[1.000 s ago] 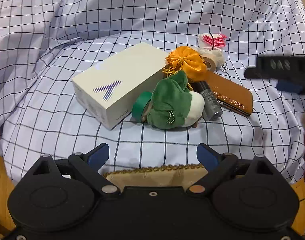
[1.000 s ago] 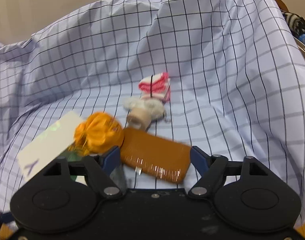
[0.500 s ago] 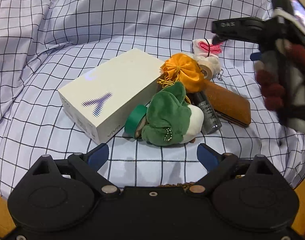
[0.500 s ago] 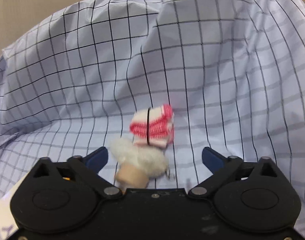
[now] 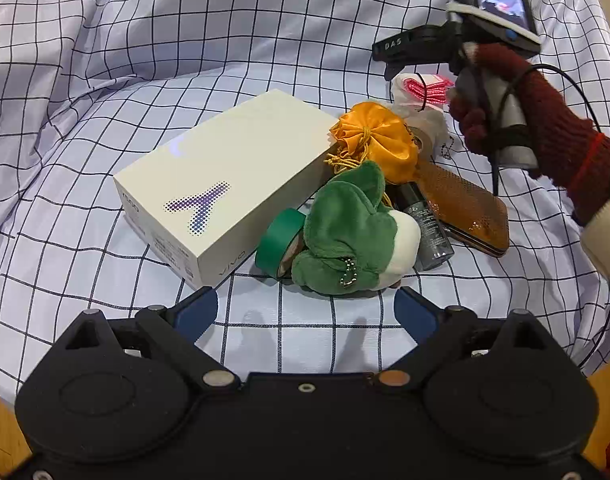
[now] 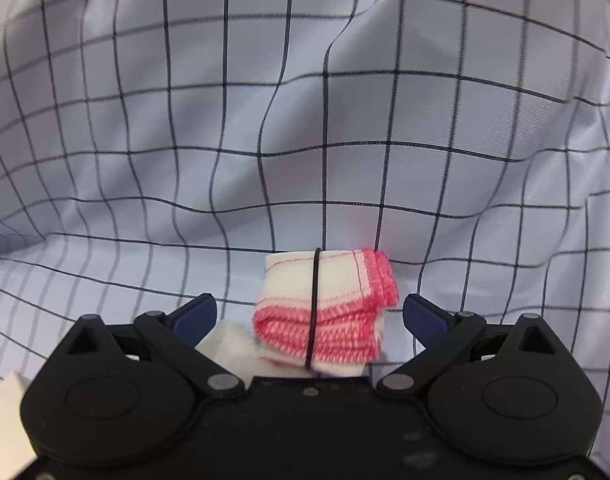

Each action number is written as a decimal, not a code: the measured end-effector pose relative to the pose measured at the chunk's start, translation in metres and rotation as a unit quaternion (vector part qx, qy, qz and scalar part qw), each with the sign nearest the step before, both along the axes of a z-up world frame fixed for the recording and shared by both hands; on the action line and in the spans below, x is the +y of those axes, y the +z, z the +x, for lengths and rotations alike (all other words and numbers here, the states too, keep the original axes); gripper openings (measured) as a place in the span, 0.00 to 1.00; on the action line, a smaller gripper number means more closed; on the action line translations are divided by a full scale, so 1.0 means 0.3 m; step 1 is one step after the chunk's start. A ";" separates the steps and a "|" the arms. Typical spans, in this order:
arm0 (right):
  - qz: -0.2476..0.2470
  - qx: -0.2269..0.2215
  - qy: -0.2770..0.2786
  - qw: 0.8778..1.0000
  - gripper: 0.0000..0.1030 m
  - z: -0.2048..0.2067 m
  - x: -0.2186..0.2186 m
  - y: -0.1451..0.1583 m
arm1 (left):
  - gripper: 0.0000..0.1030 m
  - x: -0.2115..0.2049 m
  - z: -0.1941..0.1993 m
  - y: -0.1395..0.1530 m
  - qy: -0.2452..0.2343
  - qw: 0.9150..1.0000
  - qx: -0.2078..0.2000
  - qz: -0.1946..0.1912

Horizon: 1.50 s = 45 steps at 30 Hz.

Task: Organize soft objects
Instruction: 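Grasp the pink-edged folded towel with the right tool, then grasp the white fluffy plush with the left tool while the right tool holds the towel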

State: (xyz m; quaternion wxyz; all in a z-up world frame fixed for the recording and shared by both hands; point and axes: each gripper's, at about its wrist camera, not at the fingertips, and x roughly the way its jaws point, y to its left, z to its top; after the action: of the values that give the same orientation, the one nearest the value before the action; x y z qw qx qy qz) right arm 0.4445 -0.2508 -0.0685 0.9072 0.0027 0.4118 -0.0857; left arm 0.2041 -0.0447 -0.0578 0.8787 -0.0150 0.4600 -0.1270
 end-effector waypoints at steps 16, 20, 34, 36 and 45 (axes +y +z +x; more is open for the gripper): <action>0.007 0.031 0.005 0.999 0.69 0.034 -0.059 -0.057 | 0.89 -0.028 0.002 0.047 -0.013 1.000 -0.015 0.005; 0.017 0.006 -0.010 1.000 0.69 -0.032 -0.100 0.004 | 0.89 -0.046 0.005 0.084 -0.020 0.999 -0.031 0.012; 0.042 -0.048 -0.046 0.997 0.70 -0.537 -0.189 0.145 | 0.89 -0.184 0.183 0.243 -0.045 0.994 -0.098 0.025; 0.037 -0.055 -0.047 0.997 0.70 -0.612 -0.179 0.154 | 0.89 -0.207 0.226 0.252 -0.043 0.994 -0.092 0.025; 0.033 -0.066 -0.044 0.996 0.70 -0.811 -0.156 0.126 | 0.89 -0.371 0.420 0.224 -0.073 0.996 -0.045 0.035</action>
State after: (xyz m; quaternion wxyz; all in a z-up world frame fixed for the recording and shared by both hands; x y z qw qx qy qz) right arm 0.2012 -0.2977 -0.0308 0.9273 0.0567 0.3530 -0.1110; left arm 0.3300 -0.1559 0.0095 0.8866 0.0555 0.4244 -0.1751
